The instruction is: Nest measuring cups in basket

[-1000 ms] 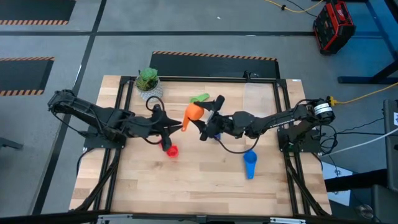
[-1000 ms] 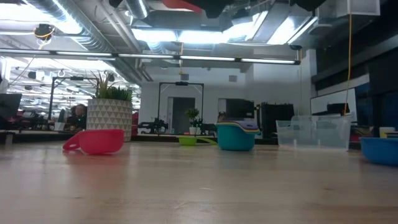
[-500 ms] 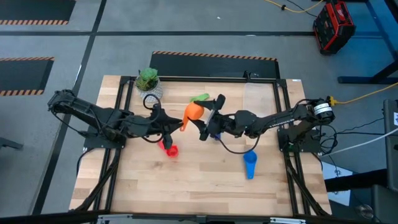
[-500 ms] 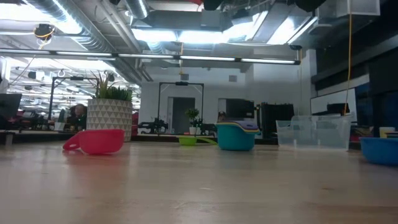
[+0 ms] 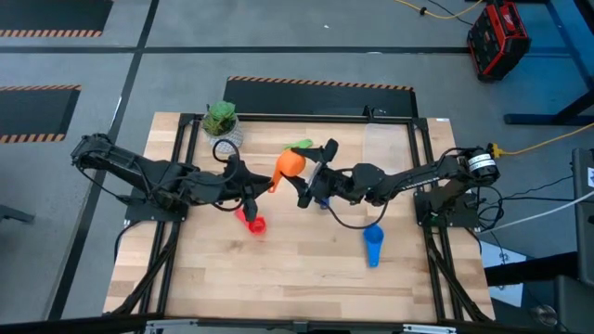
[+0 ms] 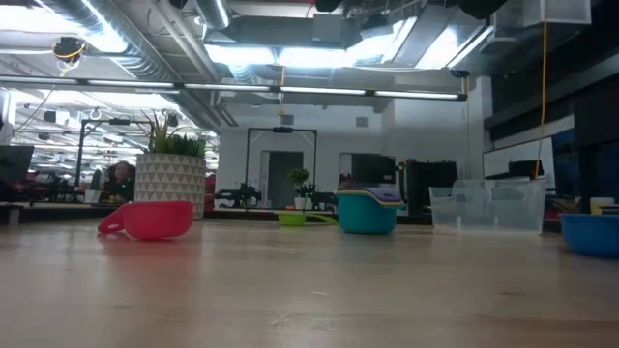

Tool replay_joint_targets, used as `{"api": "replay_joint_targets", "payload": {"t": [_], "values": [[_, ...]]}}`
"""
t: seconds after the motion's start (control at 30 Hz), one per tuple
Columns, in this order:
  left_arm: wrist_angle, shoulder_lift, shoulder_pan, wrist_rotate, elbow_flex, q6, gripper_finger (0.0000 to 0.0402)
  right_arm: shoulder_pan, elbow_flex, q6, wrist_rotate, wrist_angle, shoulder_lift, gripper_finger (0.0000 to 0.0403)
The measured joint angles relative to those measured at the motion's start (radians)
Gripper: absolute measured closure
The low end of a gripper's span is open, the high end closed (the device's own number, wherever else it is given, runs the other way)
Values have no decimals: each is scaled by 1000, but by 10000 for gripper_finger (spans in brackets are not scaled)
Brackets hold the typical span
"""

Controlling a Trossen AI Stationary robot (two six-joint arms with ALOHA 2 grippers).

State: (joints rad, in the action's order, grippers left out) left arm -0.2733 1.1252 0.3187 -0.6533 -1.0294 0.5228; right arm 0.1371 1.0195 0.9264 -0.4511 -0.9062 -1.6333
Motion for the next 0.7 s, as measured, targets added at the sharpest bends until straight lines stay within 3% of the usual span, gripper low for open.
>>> {"api": "replay_joint_targets", "payload": {"t": [0.7], "values": [[-7,0,-17,18,0,130,337,-6,0,-13,-3,-11,0,72]]}}
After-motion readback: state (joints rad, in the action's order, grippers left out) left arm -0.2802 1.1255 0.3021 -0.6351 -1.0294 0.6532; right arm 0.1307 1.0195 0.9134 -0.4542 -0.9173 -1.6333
